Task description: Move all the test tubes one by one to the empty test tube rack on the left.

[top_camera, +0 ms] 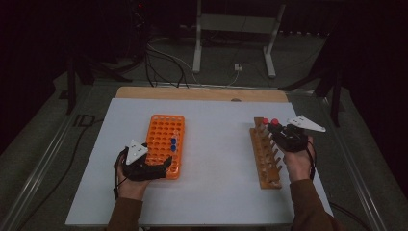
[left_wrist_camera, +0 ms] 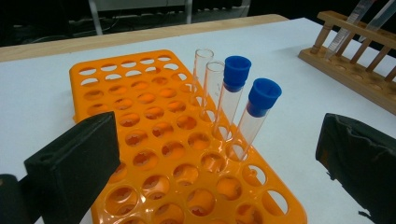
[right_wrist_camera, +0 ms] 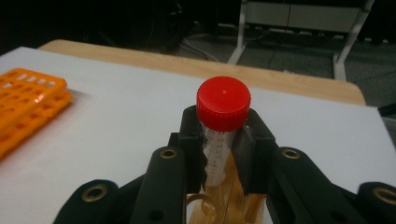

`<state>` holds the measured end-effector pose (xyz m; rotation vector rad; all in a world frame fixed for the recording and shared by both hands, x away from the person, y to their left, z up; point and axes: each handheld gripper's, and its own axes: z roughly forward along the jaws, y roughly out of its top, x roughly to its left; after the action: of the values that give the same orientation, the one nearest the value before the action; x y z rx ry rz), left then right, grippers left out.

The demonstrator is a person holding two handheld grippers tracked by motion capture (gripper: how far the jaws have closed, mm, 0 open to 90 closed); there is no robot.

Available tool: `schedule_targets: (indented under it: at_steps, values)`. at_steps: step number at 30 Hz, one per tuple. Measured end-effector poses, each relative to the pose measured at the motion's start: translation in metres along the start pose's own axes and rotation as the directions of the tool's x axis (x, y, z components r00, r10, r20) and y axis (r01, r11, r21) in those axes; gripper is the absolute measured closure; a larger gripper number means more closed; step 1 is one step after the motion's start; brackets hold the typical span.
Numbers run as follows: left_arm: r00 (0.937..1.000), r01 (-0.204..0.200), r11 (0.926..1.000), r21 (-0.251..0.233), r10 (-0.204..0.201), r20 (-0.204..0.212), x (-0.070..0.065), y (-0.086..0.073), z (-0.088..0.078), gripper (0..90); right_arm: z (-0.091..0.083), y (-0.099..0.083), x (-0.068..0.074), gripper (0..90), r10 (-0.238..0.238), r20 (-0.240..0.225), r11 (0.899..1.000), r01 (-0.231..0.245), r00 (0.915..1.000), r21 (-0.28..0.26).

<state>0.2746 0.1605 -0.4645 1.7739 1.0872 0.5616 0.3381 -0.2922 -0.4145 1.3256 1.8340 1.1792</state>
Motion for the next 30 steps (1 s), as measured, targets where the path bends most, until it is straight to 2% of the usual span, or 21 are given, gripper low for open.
schedule_targets:
  at_steps: [10,15,19,25,30]
  values:
    - [1.0,-0.001,1.0,-0.006,0.001,0.004,-0.002,0.002,-0.001,0.5,-0.019,0.012,0.01,74.8,-0.031,-0.063,0.999,0.028,0.9975,-0.04]
    - [0.9999,-0.002,0.9998,-0.019,0.003,0.011,-0.005,0.004,-0.003,0.6,-0.021,0.011,0.019,74.8,-0.045,-0.113,0.998,0.041,0.9926,-0.038]
    - [0.9996,-0.02,0.9994,-0.029,0.021,0.018,-0.009,0.006,-0.005,0.6,-0.022,0.009,0.029,74.8,-0.066,-0.14,0.998,0.061,0.988,-0.034]
    - [0.9977,-0.054,0.9965,-0.064,0.056,0.038,-0.024,0.014,-0.009,0.6,-0.023,-0.002,0.04,74.7,-0.084,-0.186,0.996,0.081,0.9789,-0.023]
    - [0.9909,-0.103,0.9921,-0.071,0.109,0.079,-0.043,0.022,-0.005,0.6,-0.021,-0.009,0.048,74.7,-0.07,-0.226,0.998,0.07,0.9716,-0.008]
